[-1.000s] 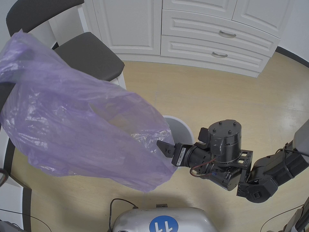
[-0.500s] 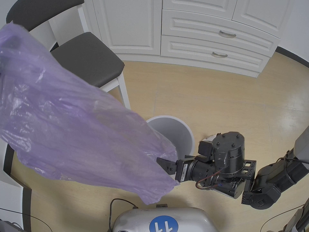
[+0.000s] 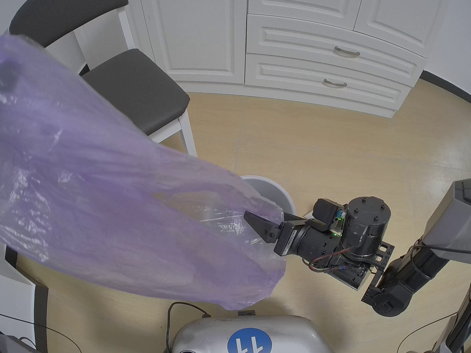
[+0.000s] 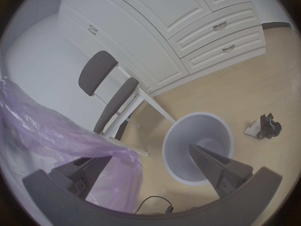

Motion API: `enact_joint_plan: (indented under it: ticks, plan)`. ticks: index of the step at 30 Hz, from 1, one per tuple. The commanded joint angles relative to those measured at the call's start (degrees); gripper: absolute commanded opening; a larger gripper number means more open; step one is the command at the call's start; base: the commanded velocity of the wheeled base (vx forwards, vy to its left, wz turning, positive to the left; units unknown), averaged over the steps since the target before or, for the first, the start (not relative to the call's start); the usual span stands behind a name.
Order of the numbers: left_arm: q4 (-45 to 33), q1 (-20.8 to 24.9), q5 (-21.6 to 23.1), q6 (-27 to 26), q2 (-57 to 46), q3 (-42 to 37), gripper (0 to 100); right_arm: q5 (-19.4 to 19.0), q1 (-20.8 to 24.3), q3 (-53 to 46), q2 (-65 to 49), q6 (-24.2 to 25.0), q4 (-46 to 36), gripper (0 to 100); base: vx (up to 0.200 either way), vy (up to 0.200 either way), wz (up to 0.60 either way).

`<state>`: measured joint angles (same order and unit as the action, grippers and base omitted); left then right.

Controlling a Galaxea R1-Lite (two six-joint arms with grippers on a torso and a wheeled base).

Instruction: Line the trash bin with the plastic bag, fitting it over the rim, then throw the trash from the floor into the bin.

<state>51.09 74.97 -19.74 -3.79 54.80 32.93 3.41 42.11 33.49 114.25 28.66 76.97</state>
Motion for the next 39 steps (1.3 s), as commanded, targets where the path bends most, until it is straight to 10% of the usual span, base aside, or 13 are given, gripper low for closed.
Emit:
enact_joint_plan:
  ticks: [1, 16, 39]
  plan:
    - [-0.3, 0.8, 0.0, 0.3, 0.1, -0.1, 0, -1.7, -1.2, -3.6, 2.8, -0.4, 3.8, 100, 0.0, 0.0, 0.0]
    - [-2.8, 0.9, 0.0, 0.4, -0.2, -0.5, 0, -11.2, -1.6, -13.5, -1.8, -1.0, 13.0, 100, 0.0, 0.0, 0.0]
    - [-2.8, 1.4, 0.0, 0.4, -0.1, -0.5, 0, -11.2, 1.6, -12.4, 2.3, -1.5, 13.0, 100, 0.0, 0.0, 0.0]
